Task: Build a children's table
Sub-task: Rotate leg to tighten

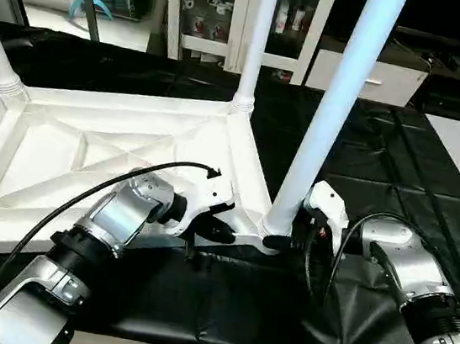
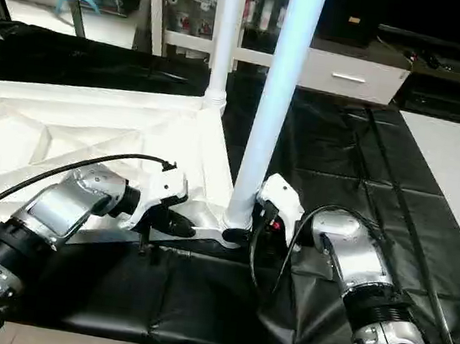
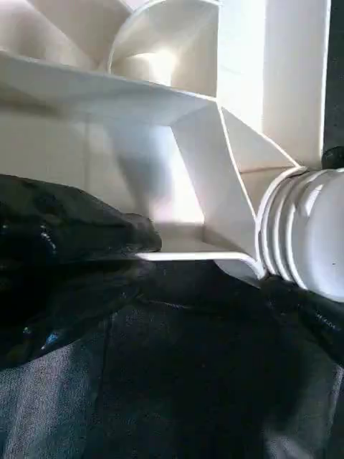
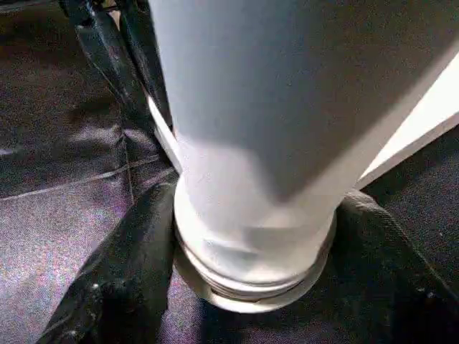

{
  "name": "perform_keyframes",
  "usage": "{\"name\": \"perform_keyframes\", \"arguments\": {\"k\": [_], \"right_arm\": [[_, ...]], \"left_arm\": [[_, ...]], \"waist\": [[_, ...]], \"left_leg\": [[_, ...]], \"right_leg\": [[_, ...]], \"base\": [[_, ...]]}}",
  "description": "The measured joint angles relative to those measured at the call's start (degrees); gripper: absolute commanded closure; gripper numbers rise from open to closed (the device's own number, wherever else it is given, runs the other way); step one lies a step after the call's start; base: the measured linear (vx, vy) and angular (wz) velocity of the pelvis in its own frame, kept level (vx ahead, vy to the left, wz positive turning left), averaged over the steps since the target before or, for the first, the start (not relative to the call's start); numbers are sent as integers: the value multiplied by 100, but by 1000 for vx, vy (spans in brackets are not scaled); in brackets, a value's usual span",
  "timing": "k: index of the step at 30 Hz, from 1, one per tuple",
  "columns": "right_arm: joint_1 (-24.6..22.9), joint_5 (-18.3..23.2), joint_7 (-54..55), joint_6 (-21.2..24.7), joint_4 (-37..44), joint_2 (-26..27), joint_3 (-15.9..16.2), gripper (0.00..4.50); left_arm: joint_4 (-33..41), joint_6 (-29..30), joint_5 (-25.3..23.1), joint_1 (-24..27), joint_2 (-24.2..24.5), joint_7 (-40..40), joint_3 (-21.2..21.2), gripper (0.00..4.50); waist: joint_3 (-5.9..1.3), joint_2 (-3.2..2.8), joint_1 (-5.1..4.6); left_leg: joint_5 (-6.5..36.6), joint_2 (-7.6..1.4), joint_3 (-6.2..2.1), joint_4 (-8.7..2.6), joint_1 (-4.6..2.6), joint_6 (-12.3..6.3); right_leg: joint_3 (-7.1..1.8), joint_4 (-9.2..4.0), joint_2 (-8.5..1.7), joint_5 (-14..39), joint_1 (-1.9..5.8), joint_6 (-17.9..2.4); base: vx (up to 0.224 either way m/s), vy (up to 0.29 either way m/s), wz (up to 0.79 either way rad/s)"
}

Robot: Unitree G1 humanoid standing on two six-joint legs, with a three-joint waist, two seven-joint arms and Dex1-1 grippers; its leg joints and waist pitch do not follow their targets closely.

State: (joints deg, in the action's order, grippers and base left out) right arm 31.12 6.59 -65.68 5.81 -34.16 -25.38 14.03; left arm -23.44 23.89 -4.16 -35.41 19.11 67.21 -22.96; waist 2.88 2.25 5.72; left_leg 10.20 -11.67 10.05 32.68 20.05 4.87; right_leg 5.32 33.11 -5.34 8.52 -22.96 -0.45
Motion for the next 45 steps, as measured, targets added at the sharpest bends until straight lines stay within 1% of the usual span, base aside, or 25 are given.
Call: {"name": "perform_keyframes", "arguments": {"k": [4,7,10,11,12,16,17,21,24,26,28,34,35,36,37,38,40,41,43,44,45], "right_arm": [[-1,7,-23,20,-23,29,-35,178],[-17,51,73,53,-113,214,-163,178],[-87,241,666,258,-305,603,-552,178],[-151,316,1005,294,-345,772,-741,178],[-177,359,1245,296,-377,879,-845,178],[-204,399,2204,351,-421,1302,-1156,178],[-206,375,2694,345,-422,1506,-1260,178],[-186,148,4340,139,-450,2156,-1473,178],[-179,-58,5706,-173,-516,2735,-1697,178],[-177,-178,6208,-293,-524,2953,-1790,178],[-187,-258,6298,-383,-524,2993,-1797,178],[-195,-373,6341,-526,-524,2987,-1800,178],[-218,-378,6341,-570,-522,2985,-1800,143],[-246,-376,6338,-597,-503,2982,-1800,122],[-282,-369,6325,-598,-455,2976,-1800,108],[-400,-263,6197,-656,-266,3009,-1792,106],[-478,-119,5845,-651,30,3031,-1732,86],[-474,6,5603,-606,220,2982,-1691,75],[-455,207,5081,-278,442,2712,-1665,61],[-454,295,4585,13,553,2403,-1566,52],[-456,309,4139,200,634,2107,-1461,42]], "left_arm": [[13,7,1,7,-3,0,0,450],[7,28,4,5,-3,-20,17,450],[-192,38,-34,-55,-146,-360,177,450],[-324,31,-62,-103,-247,-559,229,450],[-409,24,-80,-144,-307,-689,247,450],[-712,-9,-175,-288,-545,-1212,319,450],[-858,-15,-208,-346,-660,-1466,391,450],[-1260,-96,-296,-537,-967,-2159,515,450],[-1590,-335,-339,-643,-1247,-2690,574,450],[-1765,-516,-336,-681,-1331,-2879,598,450],[-1859,-621,-335,-717,-1367,-2900,632,450],[-2001,-790,-325,-793,-1387,-2900,643,450],[-2015,-817,-320,-793,-1389,-2900,640,450],[-2018,-831,-314,-793,-1389,-2899,631,450],[-2017,-846,-313,-793,-1391,-2894,619,450],[-2037,-889,-325,-793,-1361,-2932,633,450],[-2085,-926,-342,-804,-1258,-3018,711,450],[-2100,-927,-347,-805,-1236,-3025,731,450],[-2103,-943,-340,-803,-1216,-2978,732,450],[-2071,-945,-314,-787,-1188,-2878,739,450],[-2039,-936,-290,-777,-1153,-2776,737,450]], "waist": [[0,0,-3],[0,1,-29],[-1,2,-64],[0,2,-74],[0,2,-82],[0,6,-122],[-2,9,-141],[-4,11,-218],[-3,9,-236],[-3,9,-219],[1,3,-212],[4,-39,-176],[0,-50,-164],[0,-56,-151],[1,-61,-138],[2,-68,-128],[3,-72,-212],[2,-71,-240],[1,-72,-243],[1,-74,-243],[-1,-77,-240]], "left_leg": [[0,-1,0,0,-1,0],[0,-3,0,1,-3,0],[-1,-5,-1,12,-4,0],[0,-5,-1,15,-5,0],[-1,-6,-2,21,-4,0],[-1,-7,-5,32,-4,0],[-1,-7,-5,33,-5,0],[-1,-5,-7,35,-2,1],[0,-3,-8,33,6,1],[0,0,-11,31,13,1],[0,1,-11,29,20,1],[-1,1,-9,6,31,1],[-1,1,-7,1,29,1],[-1,1,-7,-1,28,1],[-1,1,-7,-4,28,1],[-1,1,-4,-6,24,1],[0,0,-4,-8,25,1],[0,0,-4,-10,28,1],[0,1,-5,-9,10,1],[0,2,-4,-8,9,0],[0,3,-4,-8,11,0]], "right_leg": [[0,0,1,0,0,0],[0,4,3,-1,1,-1],[2,8,4,-3,2,-3],[2,7,4,-3,3,-2],[3,8,4,-4,2,-2],[6,3,4,-4,0,-2],[6,2,4,-4,0,-1],[6,-5,4,-3,-2,0],[5,-7,3,-2,-11,1],[4,-7,3,-2,-11,1],[1,-7,3,-2,-12,1],[0,-3,3,-4,-20,-1],[0,-4,2,-2,-20,1],[0,-4,2,-1,-20,3],[0,-4,3,0,-21,4],[-1,-4,3,2,-22,7],[-4,-3,7,1,-22,7],[-4,-4,7,7,-20,17],[-4,-7,7,11,-18,22],[-7,-8,6,4,-17,11],[-7,-8,6,1,-17,6]], "base": [[0,0,0],[0,0,0],[0,0,0],[0,0,0],[0,0,0],[0,0,0],[0,0,0],[0,0,0],[0,0,0],[0,0,0],[0,0,0],[0,0,0],[0,0,0],[0,0,0],[0,0,0],[0,0,0],[0,0,0],[0,0,0],[0,0,0],[0,0,0],[0,0,0]]}}
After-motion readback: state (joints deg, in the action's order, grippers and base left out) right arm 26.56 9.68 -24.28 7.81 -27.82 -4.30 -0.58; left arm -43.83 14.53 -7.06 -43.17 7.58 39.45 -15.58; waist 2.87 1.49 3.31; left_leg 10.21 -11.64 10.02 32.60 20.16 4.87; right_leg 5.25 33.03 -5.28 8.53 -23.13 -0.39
